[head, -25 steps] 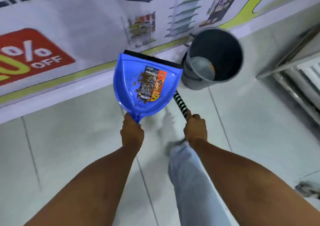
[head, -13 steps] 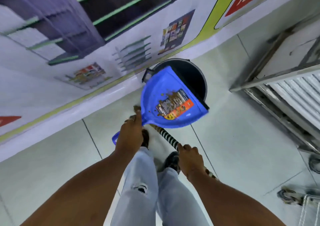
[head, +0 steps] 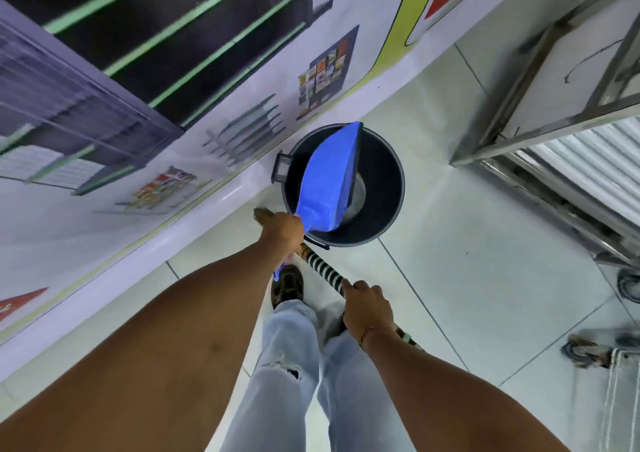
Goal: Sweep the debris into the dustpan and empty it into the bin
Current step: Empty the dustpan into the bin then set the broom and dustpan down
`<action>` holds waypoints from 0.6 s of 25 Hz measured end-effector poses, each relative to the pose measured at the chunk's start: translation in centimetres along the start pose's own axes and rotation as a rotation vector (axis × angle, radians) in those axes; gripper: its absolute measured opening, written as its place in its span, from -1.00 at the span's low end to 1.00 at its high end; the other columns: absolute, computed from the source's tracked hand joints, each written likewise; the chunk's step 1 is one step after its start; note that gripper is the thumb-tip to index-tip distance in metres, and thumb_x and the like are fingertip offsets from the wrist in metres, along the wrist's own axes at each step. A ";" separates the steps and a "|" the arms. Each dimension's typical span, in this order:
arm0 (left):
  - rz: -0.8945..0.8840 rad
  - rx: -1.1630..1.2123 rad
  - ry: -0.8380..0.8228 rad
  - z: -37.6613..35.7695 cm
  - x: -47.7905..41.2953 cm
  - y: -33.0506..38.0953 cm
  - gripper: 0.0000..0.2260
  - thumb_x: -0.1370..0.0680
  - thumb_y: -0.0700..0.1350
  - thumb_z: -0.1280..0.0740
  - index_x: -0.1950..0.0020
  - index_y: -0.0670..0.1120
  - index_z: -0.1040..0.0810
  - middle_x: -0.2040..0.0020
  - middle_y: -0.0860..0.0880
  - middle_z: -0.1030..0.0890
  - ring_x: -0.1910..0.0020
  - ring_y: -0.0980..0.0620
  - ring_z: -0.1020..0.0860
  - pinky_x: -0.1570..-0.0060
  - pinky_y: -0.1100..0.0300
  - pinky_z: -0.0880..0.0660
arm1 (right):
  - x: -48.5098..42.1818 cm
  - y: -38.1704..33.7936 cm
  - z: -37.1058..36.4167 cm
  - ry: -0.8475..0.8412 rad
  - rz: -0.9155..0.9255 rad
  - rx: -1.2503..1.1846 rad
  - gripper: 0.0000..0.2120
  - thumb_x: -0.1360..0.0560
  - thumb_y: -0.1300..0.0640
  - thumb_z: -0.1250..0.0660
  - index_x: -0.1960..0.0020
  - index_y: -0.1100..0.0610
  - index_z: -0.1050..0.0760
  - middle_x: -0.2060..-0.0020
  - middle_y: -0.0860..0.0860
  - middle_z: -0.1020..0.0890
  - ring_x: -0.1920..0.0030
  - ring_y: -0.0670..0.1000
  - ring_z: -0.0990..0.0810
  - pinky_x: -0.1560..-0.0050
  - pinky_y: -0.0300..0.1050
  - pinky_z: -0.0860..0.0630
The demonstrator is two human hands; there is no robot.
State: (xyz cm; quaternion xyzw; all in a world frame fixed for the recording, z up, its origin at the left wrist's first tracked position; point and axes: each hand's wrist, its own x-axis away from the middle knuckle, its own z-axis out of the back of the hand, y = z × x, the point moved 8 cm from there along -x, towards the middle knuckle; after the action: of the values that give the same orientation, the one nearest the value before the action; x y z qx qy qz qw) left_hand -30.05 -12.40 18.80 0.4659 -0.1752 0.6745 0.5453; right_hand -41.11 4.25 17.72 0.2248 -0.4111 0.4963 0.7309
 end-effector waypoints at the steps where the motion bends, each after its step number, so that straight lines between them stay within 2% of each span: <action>1: -0.010 0.013 -0.021 -0.5 -0.3 -0.4 -0.66 -0.62 -0.19 -0.04 -0.29 -0.36 -0.37 -0.24 -0.36 -0.52 0.32 -0.06 -0.47 0.34 0.24 -0.40 | 0.0 -0.1 0.0 0.009 -0.001 -0.004 -0.54 -0.54 0.28 -0.10 -0.42 0.05 -0.25 -0.20 0.12 -0.49 -0.19 0.20 -0.44 -0.11 0.06 -0.50; 3: -0.021 0.020 -0.007 -0.4 0.0 -0.8 -0.67 -0.62 -0.20 -0.03 -0.29 -0.36 -0.37 -0.25 -0.36 -0.50 -0.02 -0.25 -0.55 0.07 0.03 -0.53 | 0.2 -0.1 0.1 0.037 0.010 -0.006 -0.56 -0.55 0.27 -0.10 -0.41 0.06 -0.28 -0.16 0.13 -0.52 -0.17 0.20 -0.45 -0.10 0.05 -0.50; 4: -0.024 0.037 0.016 -0.1 0.5 -0.8 -0.68 -0.62 -0.20 -0.03 -0.29 -0.34 -0.36 -0.25 -0.36 -0.49 -0.15 -0.29 -0.51 -0.08 -0.04 -0.49 | 0.3 -0.2 0.2 0.050 0.023 -0.011 -0.57 -0.55 0.27 -0.11 -0.40 0.06 -0.29 -0.13 0.15 -0.54 -0.16 0.20 -0.46 -0.09 0.03 -0.50; 6: -0.078 0.099 0.090 -0.1 2.0 -1.2 -0.71 -0.61 -0.18 -0.09 -0.28 -0.28 -0.36 -0.24 -0.34 -0.47 -0.21 -0.30 -0.45 -0.14 -0.04 -0.43 | 0.9 -0.6 0.3 0.064 0.066 -0.005 -0.55 -0.53 0.30 -0.11 -0.39 0.06 -0.29 -0.08 0.19 -0.56 -0.13 0.22 -0.48 -0.06 0.02 -0.51; 9: -0.163 0.248 0.187 -0.8 5.1 -2.8 -0.70 -0.52 -0.21 -0.26 -0.24 -0.24 -0.39 -0.15 -0.30 -0.52 -0.12 -0.26 -0.51 0.02 0.08 -0.42 | 2.1 -1.4 0.1 0.085 0.145 0.064 -0.54 -0.52 0.29 -0.11 -0.41 0.09 -0.28 -0.06 0.21 -0.61 -0.10 0.23 -0.53 -0.07 0.02 -0.51; 11: -0.187 0.356 0.218 -1.6 7.3 -4.8 -0.77 -0.44 -0.30 -0.27 -0.08 -0.25 -0.44 0.03 -0.26 -0.55 0.06 -0.22 -0.53 0.16 0.11 -0.38 | 3.3 -1.7 -0.3 0.086 0.171 0.107 -0.52 -0.54 0.25 -0.10 -0.44 0.04 -0.24 -0.09 0.20 -0.60 -0.11 0.25 -0.54 -0.09 0.04 -0.50; 13: -0.174 0.464 0.303 -1.6 9.4 -7.5 -0.85 -0.35 -0.35 -0.27 0.15 -0.19 -0.38 0.27 -0.13 -0.46 0.25 -0.12 -0.44 0.26 0.12 -0.32 | 4.3 -1.9 -1.2 0.075 0.181 0.133 -0.50 -0.56 0.23 -0.09 -0.47 -0.03 -0.19 -0.12 0.19 -0.56 -0.11 0.26 -0.55 -0.10 0.06 -0.50; 15: -0.101 0.544 0.405 -2.5 11.7 -11.9 -0.77 -0.30 -0.35 -0.28 0.19 -0.11 -0.29 0.27 -0.07 -0.38 0.28 -0.07 -0.39 0.26 0.07 -0.35 | 5.6 -2.4 -2.6 0.067 0.212 0.190 -0.50 -0.57 0.22 -0.08 -0.48 -0.06 -0.17 -0.13 0.18 -0.53 -0.11 0.25 -0.55 -0.09 0.06 -0.50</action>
State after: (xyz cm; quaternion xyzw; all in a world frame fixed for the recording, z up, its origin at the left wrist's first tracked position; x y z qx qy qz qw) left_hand -20.07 0.24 23.86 0.4591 0.1460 0.7474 0.4575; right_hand -36.98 8.20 21.10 0.2314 -0.3590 0.6144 0.6634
